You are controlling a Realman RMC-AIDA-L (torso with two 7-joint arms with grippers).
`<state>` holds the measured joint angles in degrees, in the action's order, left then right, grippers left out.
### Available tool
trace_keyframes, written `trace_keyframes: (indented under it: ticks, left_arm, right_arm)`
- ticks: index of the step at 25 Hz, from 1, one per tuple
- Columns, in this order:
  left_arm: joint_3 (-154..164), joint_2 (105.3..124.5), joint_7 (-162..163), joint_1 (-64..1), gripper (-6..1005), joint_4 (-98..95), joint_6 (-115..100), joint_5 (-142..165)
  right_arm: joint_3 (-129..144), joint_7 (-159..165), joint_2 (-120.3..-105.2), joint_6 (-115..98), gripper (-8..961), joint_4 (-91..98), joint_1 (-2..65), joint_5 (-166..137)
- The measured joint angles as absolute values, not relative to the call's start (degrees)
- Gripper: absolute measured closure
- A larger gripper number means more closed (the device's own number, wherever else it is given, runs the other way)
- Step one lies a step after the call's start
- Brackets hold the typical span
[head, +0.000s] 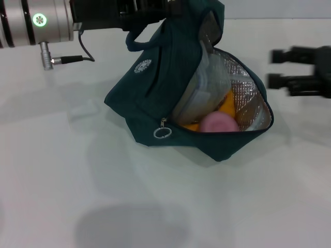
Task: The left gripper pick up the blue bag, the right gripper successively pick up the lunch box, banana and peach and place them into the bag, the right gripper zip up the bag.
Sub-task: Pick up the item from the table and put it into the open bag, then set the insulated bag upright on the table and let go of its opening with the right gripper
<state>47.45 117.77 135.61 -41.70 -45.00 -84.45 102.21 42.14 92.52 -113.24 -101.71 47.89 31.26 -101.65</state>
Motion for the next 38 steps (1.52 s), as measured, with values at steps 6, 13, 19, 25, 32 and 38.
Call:
trace_keyframes:
  ticks: [6, 13, 19, 25, 32, 38]
  left_arm:
    - [47.4, 117.8, 135.8, -41.4, 932, -45.0, -84.3, 102.3]
    - [46.8, 117.75, 135.8, -40.7, 932, -44.9, -84.3, 102.3]
    - [46.8, 117.68, 135.7, -41.2, 932, -44.2, -84.0, 102.3]
    - [46.8, 117.57, 135.8, -41.0, 932, -44.2, -83.8, 102.3]
    - [46.8, 117.7, 135.9, -40.6, 932, -44.2, -83.9, 102.2]
    - [46.8, 117.63, 135.7, -40.4, 932, -44.2, -83.9, 101.7]
  right_arm:
    - [32.6, 85.6, -111.46, -101.0, 133, 49.5, 21.1, -101.5]
    - [33.8, 81.6, -113.8, -95.0, 140, 48.6, 17.9, -109.8]
    - [41.2, 76.6, -115.13, -85.3, 144, 41.5, 22.5, -110.3]
    - [46.6, 71.9, -115.74, -75.9, 148, 37.2, 28.6, -108.7]
    - [48.6, 67.5, -115.9, -71.2, 152, 32.7, 35.0, -106.0]
    - [48.9, 62.3, -116.06, -67.2, 156, 28.2, 37.9, -101.1]
